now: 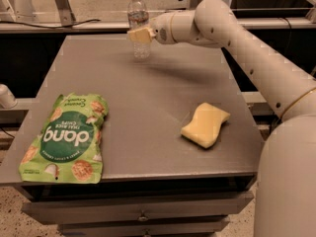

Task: Move water bottle near green rice chip bag

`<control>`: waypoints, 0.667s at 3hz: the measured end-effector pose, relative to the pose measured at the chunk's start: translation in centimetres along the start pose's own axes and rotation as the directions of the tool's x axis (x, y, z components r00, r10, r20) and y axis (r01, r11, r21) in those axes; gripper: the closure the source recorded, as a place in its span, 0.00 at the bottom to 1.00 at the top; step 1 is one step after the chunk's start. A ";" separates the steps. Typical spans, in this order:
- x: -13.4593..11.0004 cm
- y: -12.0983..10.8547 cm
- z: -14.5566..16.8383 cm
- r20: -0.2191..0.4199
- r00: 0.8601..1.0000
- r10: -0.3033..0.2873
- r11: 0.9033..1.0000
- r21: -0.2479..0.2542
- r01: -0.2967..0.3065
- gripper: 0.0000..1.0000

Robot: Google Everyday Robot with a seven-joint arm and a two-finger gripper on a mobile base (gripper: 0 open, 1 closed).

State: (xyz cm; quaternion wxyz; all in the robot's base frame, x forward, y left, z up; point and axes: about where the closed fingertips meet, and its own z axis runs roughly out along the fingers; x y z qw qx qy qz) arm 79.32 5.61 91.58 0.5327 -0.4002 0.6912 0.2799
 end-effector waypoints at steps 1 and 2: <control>-1.4 2.2 -0.9 0.023 1.000 0.002 1.000 0.005 -0.002 0.88; -2.6 5.3 -1.6 0.042 0.999 0.027 1.000 0.011 -0.027 1.00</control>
Offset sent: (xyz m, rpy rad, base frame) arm -0.0933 0.0395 0.0306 0.0756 0.0272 -0.0375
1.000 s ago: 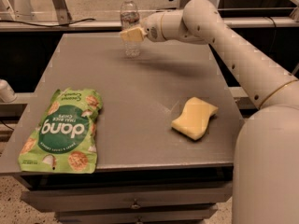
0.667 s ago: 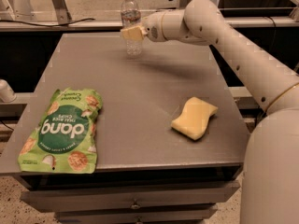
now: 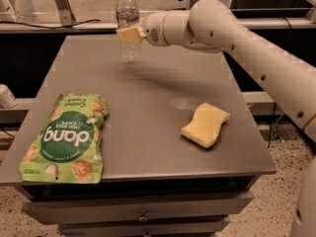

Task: Move water bottle near green rice chip bag

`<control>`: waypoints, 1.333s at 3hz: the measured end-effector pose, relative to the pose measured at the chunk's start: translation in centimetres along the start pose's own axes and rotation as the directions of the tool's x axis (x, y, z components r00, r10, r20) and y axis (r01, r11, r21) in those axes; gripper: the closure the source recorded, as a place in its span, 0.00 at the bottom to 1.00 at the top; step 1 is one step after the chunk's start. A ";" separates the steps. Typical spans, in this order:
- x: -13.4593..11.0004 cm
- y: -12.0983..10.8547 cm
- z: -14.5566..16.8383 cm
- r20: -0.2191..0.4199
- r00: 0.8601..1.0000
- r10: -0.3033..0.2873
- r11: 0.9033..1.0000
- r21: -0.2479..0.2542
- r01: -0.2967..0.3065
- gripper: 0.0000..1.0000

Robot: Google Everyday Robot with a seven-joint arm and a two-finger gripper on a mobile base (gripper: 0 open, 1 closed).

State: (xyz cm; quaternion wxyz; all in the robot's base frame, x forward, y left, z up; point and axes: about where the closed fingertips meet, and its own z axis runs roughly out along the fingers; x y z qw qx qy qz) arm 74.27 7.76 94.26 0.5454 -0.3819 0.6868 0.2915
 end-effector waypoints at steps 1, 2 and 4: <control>0.2 3.8 -0.4 -0.001 0.999 0.051 0.999 0.009 -0.051 1.00; 1.4 7.5 -0.7 -0.017 0.994 0.112 0.994 0.019 -0.112 1.00; 2.9 14.6 -1.6 -0.045 0.977 0.207 0.978 0.011 -0.207 1.00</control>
Offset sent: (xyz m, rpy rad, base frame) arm -0.1143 0.0472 -0.0297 0.0668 0.1766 -0.0841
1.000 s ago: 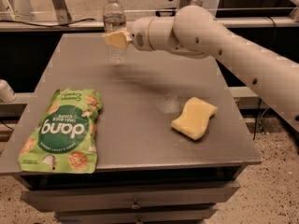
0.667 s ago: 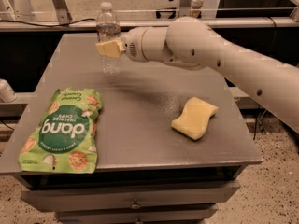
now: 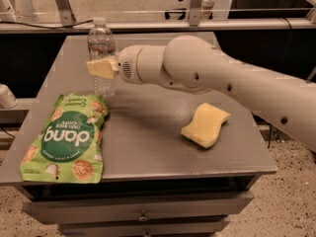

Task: Move water bottle near green rice chip bag

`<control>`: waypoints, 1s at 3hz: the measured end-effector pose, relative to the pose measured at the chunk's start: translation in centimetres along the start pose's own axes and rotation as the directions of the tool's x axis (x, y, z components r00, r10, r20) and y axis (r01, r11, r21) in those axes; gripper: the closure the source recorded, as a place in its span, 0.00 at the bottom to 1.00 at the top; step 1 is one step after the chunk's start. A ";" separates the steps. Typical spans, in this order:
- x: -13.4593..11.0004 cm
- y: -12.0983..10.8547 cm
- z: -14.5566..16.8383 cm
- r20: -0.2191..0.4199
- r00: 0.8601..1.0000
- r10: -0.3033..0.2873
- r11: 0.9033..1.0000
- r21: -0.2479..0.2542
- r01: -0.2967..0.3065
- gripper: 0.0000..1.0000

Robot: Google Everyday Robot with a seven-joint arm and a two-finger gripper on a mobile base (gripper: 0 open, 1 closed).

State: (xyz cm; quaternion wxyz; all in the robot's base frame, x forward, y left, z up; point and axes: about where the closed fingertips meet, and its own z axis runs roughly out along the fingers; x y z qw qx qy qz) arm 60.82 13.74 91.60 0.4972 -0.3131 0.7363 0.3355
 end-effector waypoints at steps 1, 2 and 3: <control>1.0 1.6 -0.3 -0.034 0.999 -0.016 1.000 0.008 0.016 1.00; 2.1 2.2 -0.5 -0.061 0.996 -0.071 0.997 0.030 0.073 1.00; 3.0 2.4 -0.6 -0.071 0.988 -0.140 0.989 0.043 0.143 0.82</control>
Offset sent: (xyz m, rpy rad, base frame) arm -0.0351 0.0022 -0.0319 -0.1720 -0.0708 -0.0086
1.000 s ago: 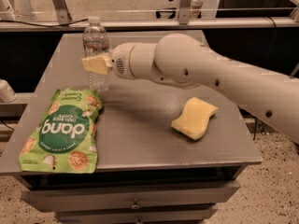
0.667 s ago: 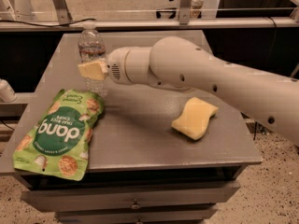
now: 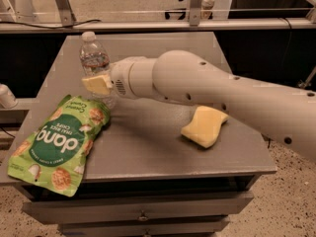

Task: Move water bottle near green rice chip bag

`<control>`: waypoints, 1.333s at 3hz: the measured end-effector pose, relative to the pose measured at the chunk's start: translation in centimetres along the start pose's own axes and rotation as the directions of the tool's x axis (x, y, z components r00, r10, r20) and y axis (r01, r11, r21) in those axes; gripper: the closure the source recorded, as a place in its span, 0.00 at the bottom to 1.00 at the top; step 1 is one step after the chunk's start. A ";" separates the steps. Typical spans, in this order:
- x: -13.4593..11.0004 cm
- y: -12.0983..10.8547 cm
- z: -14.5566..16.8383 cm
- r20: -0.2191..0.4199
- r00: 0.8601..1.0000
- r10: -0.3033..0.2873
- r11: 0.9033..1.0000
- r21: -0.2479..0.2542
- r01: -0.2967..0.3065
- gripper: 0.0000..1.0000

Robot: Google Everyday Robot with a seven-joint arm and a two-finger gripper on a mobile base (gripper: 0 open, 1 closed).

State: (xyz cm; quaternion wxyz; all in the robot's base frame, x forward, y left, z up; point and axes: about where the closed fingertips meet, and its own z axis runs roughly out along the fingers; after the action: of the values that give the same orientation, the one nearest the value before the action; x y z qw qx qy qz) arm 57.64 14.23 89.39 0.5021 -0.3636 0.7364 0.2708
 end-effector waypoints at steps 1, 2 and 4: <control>0.2 0.1 0.0 -0.001 1.000 -0.022 1.000 0.005 0.022 0.59; 0.0 0.1 -0.1 -0.001 1.000 -0.022 1.000 0.005 0.022 0.35; -1.0 0.2 -0.7 0.025 0.997 -0.069 0.997 0.032 0.068 0.00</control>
Offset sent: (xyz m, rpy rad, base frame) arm -0.0084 -0.0052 -0.0074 -0.0854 -0.1083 0.0312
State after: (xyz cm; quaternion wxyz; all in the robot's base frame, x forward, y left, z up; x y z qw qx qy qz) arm 57.35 14.11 90.61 0.5263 -0.3773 0.7210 0.2467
